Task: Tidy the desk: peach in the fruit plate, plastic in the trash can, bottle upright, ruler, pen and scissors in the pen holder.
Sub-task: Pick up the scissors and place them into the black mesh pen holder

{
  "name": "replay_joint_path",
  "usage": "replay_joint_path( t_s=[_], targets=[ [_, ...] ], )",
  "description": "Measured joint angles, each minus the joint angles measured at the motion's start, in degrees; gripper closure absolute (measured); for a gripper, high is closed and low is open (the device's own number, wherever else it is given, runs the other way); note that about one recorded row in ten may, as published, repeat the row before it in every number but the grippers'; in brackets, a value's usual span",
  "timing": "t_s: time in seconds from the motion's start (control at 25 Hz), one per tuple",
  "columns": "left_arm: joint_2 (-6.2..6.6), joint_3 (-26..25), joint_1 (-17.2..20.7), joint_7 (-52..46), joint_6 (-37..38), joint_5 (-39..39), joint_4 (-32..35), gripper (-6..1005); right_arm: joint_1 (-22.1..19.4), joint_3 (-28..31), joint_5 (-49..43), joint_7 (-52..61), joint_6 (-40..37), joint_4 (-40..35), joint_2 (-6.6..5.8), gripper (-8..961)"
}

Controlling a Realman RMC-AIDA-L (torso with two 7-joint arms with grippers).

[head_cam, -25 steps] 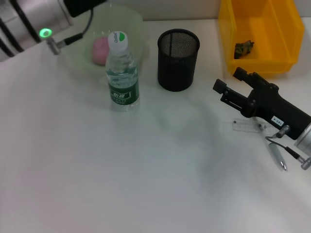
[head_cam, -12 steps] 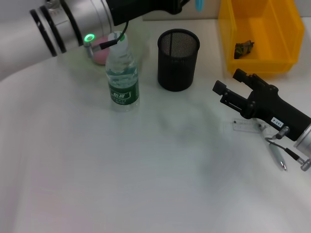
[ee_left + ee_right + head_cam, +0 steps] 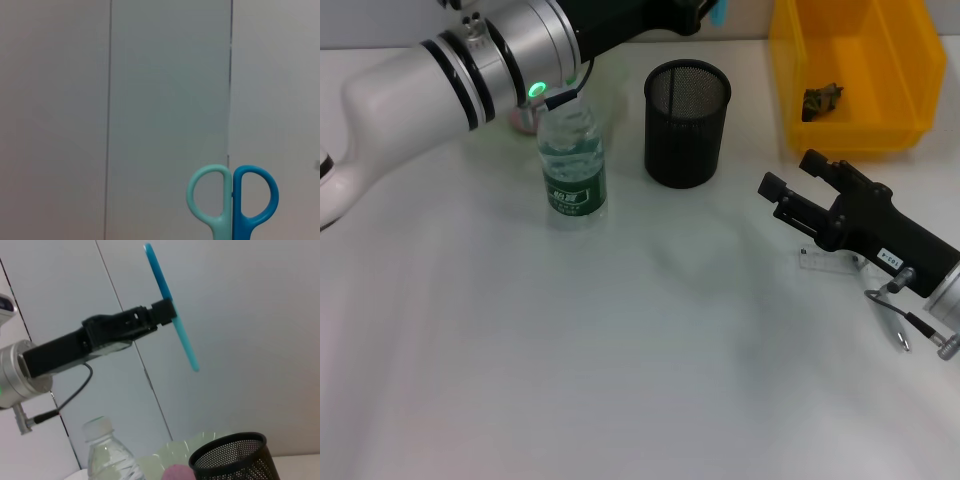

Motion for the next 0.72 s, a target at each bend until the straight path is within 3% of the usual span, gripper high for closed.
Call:
replay_joint_path(
  t_s=[0.72],
  targets=[
    [0.0,5.5,-0.2,5.3,-1.6,-7.7,-2.9,701,1.0,0.0,-0.1,0.0,1.0,0.2,0.0,129]
  ],
)
